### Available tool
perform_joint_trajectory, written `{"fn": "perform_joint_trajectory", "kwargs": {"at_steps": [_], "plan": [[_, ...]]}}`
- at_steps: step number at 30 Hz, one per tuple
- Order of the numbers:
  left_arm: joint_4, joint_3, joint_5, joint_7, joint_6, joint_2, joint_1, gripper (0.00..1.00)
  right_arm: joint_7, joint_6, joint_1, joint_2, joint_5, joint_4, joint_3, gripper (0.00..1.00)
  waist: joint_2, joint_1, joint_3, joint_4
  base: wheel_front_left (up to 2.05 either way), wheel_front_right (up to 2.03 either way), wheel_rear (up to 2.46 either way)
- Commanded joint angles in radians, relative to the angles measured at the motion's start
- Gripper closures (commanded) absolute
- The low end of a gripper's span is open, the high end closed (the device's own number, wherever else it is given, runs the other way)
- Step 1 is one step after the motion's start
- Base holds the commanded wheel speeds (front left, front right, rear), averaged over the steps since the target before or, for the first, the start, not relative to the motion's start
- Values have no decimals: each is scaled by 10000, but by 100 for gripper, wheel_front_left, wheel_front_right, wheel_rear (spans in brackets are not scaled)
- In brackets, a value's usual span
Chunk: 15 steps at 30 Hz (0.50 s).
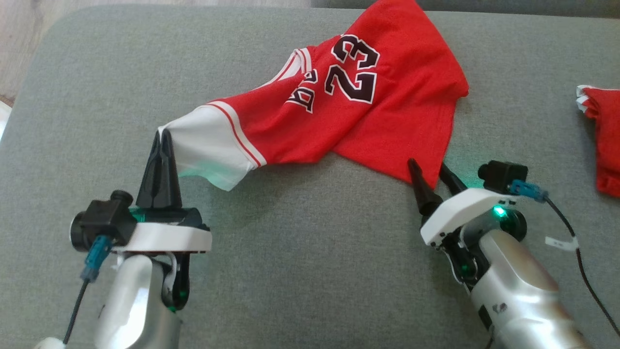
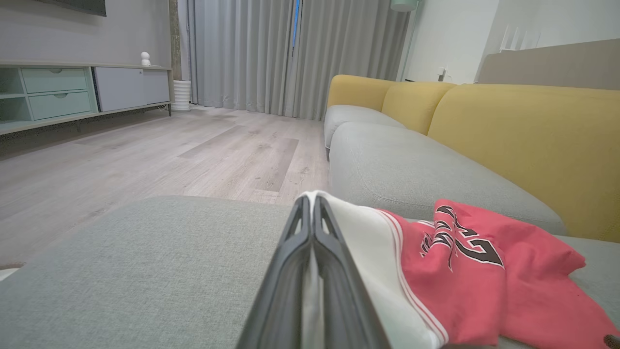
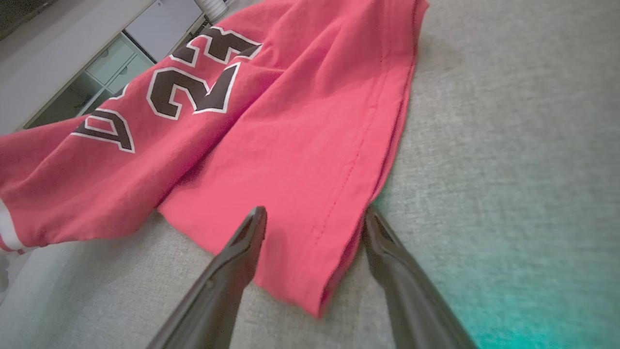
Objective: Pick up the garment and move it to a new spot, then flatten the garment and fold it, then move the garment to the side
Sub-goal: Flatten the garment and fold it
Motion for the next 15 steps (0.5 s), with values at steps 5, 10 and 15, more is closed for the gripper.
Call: {"fn": "perform_joint_trajectory", "kwargs": {"at_steps": [5, 10, 15], "plan": [[-372, 217, -57, -95, 63, 102, -340, 100, 54, -7, 79, 296, 519, 460, 1090, 11, -1, 1, 17, -15, 0, 0, 0], [-320, 256, -23, -95, 79, 102, -327, 100, -381, -7, -158, 296, 597, 681, 1625, 100, -1, 1, -103, -186, 0, 0, 0], [-312, 400, 52, -95, 55, 102, -219, 100, -1094, -7, -500, 296, 386, 896, 1784, 100, -1, 1, -330, -488, 0, 0, 0]]}}
